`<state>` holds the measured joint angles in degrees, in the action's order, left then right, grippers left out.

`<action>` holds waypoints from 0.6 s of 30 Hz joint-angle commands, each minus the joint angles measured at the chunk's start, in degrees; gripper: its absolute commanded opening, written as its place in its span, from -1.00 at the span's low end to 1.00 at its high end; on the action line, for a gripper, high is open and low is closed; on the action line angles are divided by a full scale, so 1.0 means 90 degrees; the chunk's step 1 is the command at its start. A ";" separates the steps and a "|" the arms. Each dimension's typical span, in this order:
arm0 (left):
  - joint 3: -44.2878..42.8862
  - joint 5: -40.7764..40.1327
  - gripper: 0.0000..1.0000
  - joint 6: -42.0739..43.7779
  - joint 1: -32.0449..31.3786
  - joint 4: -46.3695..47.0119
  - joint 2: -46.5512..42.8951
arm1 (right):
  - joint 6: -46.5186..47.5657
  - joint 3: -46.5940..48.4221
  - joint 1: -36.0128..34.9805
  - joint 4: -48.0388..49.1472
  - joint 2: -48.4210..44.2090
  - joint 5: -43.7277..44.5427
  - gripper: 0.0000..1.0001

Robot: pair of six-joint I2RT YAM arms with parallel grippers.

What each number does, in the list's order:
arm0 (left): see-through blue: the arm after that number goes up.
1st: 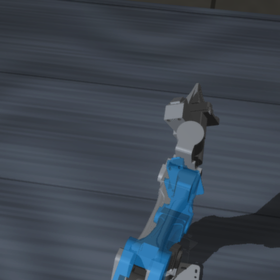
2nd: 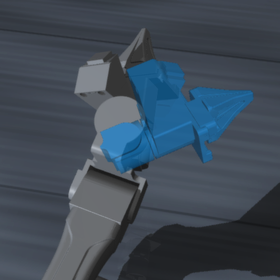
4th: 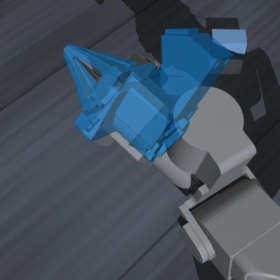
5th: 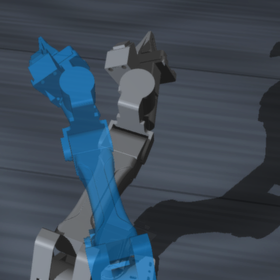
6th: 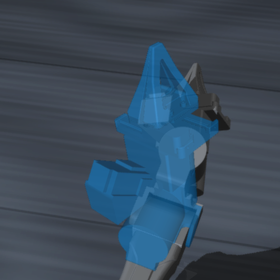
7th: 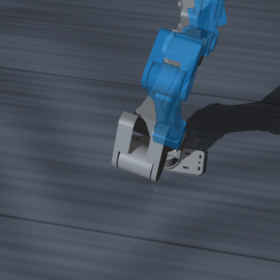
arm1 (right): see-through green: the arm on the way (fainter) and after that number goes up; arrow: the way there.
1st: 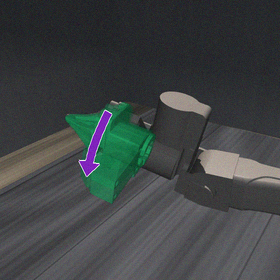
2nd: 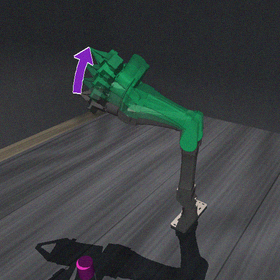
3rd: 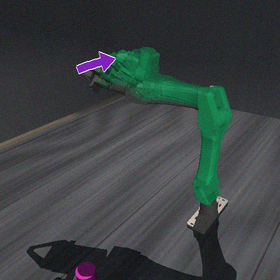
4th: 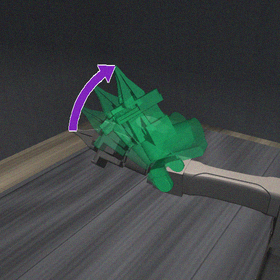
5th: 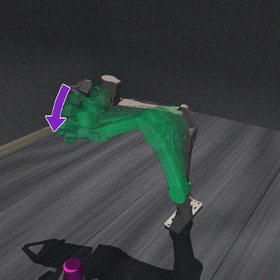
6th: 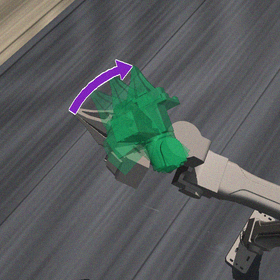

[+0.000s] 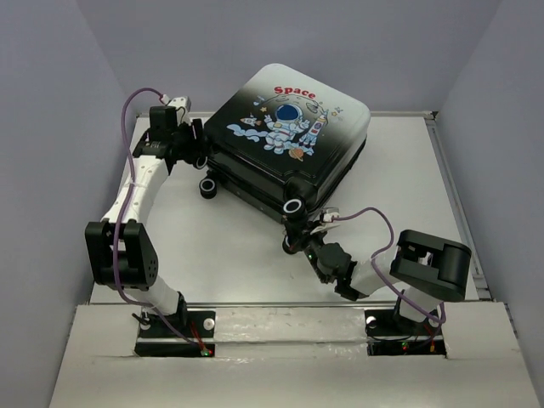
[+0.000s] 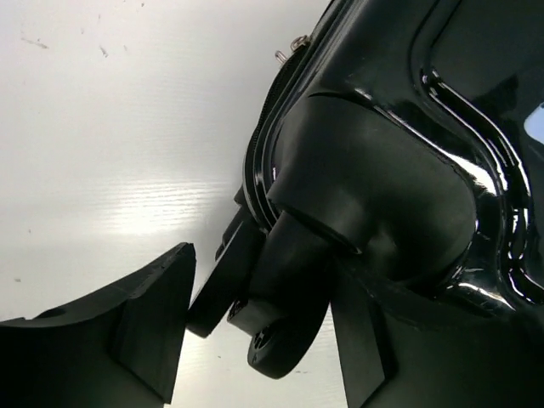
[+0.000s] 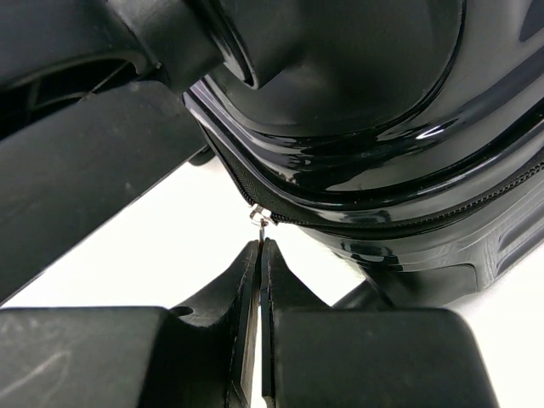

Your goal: Pack the luggage

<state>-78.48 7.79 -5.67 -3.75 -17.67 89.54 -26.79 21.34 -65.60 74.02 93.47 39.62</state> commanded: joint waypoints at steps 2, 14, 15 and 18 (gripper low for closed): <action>-0.0099 0.0891 0.01 0.0113 -0.0013 0.0225 0.0432 | -0.0012 0.0002 -0.0181 0.1795 0.0054 -0.0320 -0.86; 0.1247 0.2034 -0.88 -0.0902 -0.0958 0.1230 -0.0250 | 0.0008 0.0684 -0.0240 -0.0039 -0.0161 -0.0603 -0.86; 0.1471 0.2054 -0.89 -0.1058 -0.1154 0.1366 -0.0396 | -0.0002 0.0792 -0.0240 -0.0282 -0.0161 -0.0584 -0.86; 0.2689 0.2628 -0.88 -0.2294 -0.1896 0.2660 -0.1176 | -0.0012 0.1561 -0.0240 -0.1396 -0.0083 -0.0496 -0.87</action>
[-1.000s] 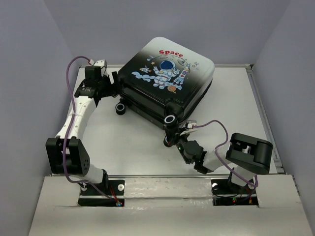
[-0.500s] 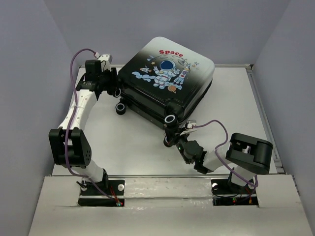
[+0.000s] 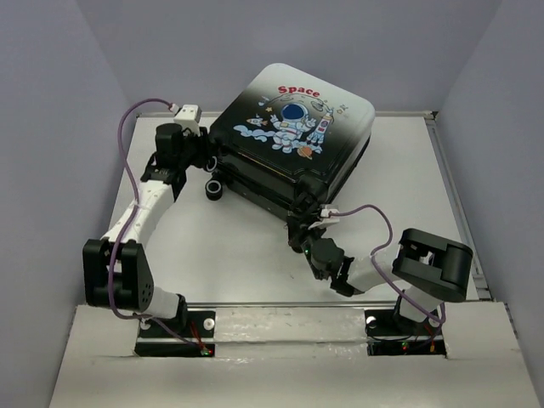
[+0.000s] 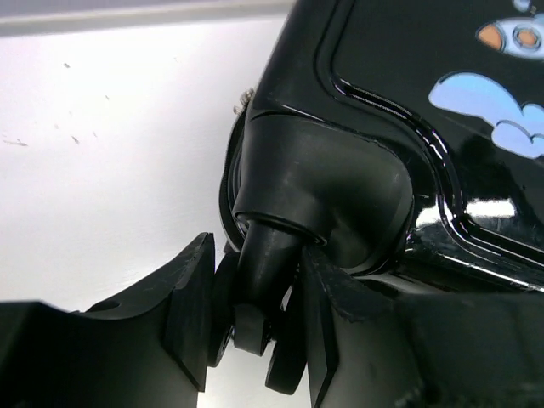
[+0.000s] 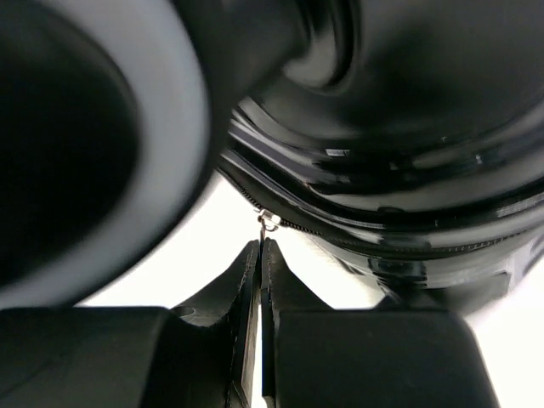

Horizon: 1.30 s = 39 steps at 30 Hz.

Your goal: Pack the luggage

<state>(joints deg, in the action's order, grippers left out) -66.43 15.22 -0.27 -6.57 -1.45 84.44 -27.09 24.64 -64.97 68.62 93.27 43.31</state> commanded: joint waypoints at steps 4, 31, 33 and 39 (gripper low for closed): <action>0.2466 0.2000 -0.88 -0.3767 -0.2277 0.1761 -0.1402 | 0.0051 0.1792 -0.0310 -0.1734 0.0192 -0.0896 -0.86; 0.2929 0.2400 -0.15 -0.4022 -0.3339 0.1693 -0.3125 | -0.0933 -0.0501 -0.0613 -0.3738 -0.2032 -0.0318 -0.86; 0.2647 0.2371 0.22 -0.4129 -0.3770 0.1928 -0.2568 | -0.0945 -0.0706 -0.0613 -0.3718 -0.2277 -0.0330 -0.86; 0.1350 0.1991 0.33 -0.3829 -0.4524 0.2135 -0.1163 | -0.0731 -0.0961 -0.0613 -0.3855 -0.3352 -0.0300 -0.86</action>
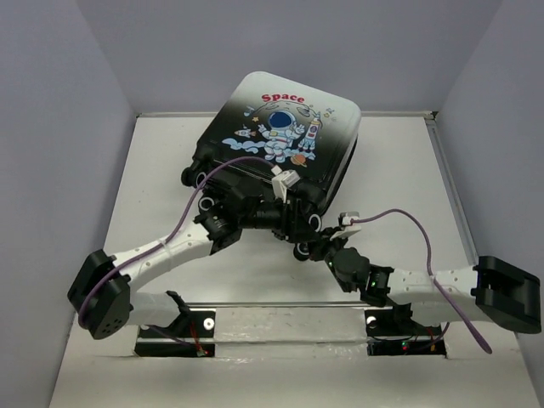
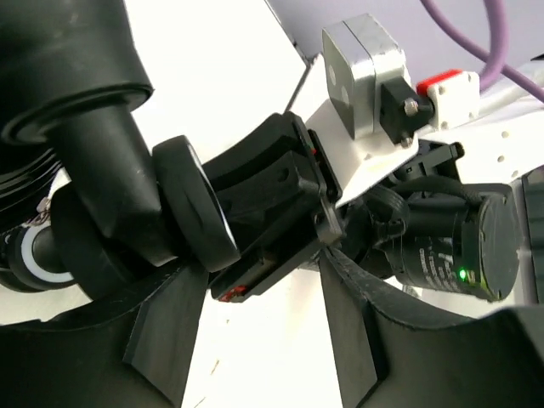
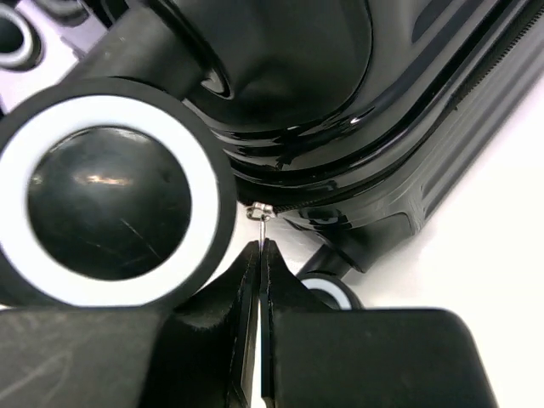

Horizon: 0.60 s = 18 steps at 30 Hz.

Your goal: Pack the luggage

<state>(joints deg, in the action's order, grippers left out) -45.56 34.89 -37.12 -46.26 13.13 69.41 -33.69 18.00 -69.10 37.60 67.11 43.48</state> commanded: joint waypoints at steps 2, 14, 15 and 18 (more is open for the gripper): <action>-0.1391 -0.0622 0.31 0.0491 -0.0095 0.0185 0.0861 | 0.0217 -0.0174 -0.0154 -0.0418 -0.0426 -0.0320 -0.86; -0.3694 -0.0957 -0.82 0.0033 -0.0093 0.0281 0.2804 | 0.0315 -0.0466 -0.0154 -0.0001 -0.0806 -0.0125 -0.86; -0.3997 -0.0948 -0.83 0.0014 -0.0162 0.0212 0.3183 | 0.0413 -0.0525 -0.0154 0.0204 -0.0826 -0.0144 -0.86; -0.5013 -0.0714 -0.88 -0.0162 -0.0299 0.0095 0.3857 | 0.0911 -0.0400 -0.0154 0.0986 -0.0427 -0.0193 -0.86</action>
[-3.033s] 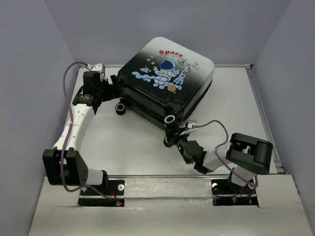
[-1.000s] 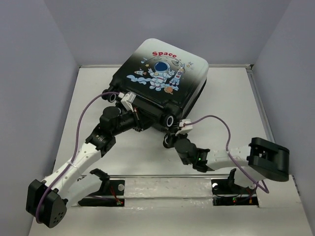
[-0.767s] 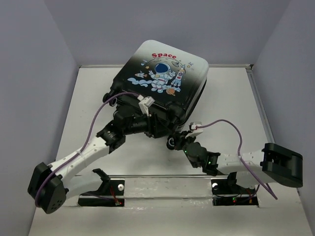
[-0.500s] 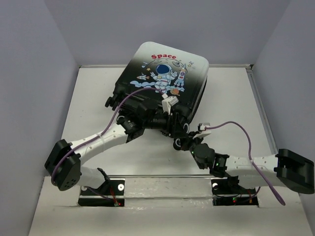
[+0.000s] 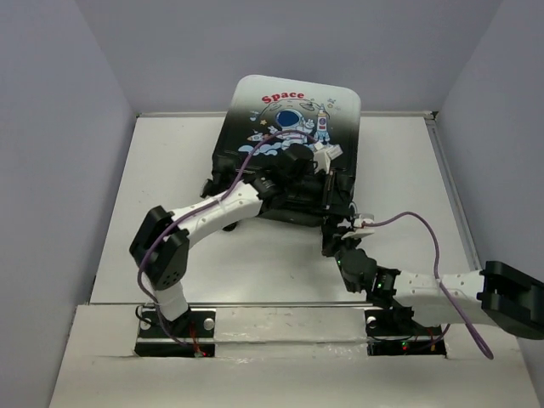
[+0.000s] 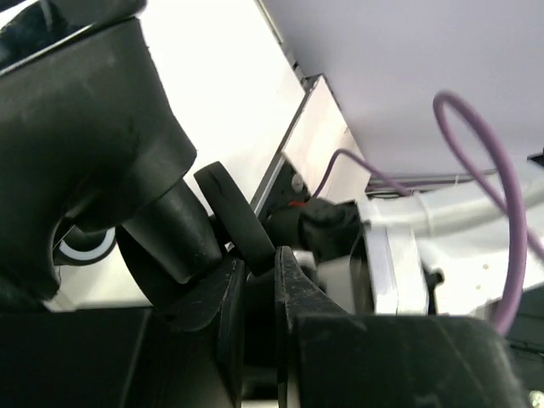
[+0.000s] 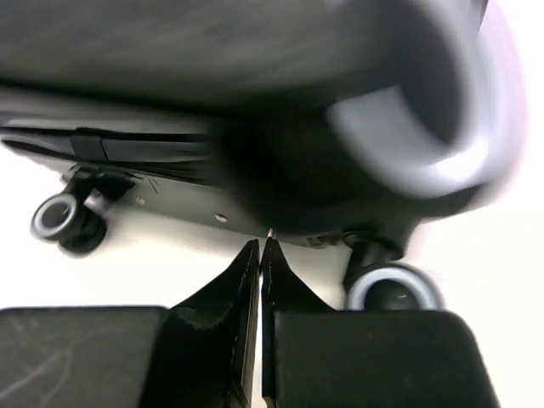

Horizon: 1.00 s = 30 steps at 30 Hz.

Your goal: Pack the luggage

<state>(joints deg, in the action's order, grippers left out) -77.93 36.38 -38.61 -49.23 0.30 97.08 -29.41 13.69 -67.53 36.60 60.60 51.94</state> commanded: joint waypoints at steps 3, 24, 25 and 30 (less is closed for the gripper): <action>-0.2762 -0.0849 -0.88 0.0216 -0.0057 0.0606 0.1185 | 0.0873 0.0575 -0.0329 0.1937 0.1311 -0.1444 -0.86; 0.3219 -0.3904 0.58 0.1838 0.3956 -0.1995 -0.5726 | -0.0453 0.0354 -0.0329 0.0397 0.0836 -0.0840 -0.86; 0.3297 -0.3973 0.60 0.1984 0.4034 -0.1986 -0.5795 | -0.0453 0.0354 -0.0329 0.0280 0.0719 -0.0840 -0.86; 0.3152 -0.2843 0.63 0.2034 0.4132 -0.1567 -0.5231 | -0.0092 0.0626 -0.0329 -0.0090 0.0484 -0.0996 -0.74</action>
<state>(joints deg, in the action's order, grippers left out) -48.73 5.19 -23.03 -12.23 -17.17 45.65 -31.75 17.08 -70.22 39.55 65.91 42.04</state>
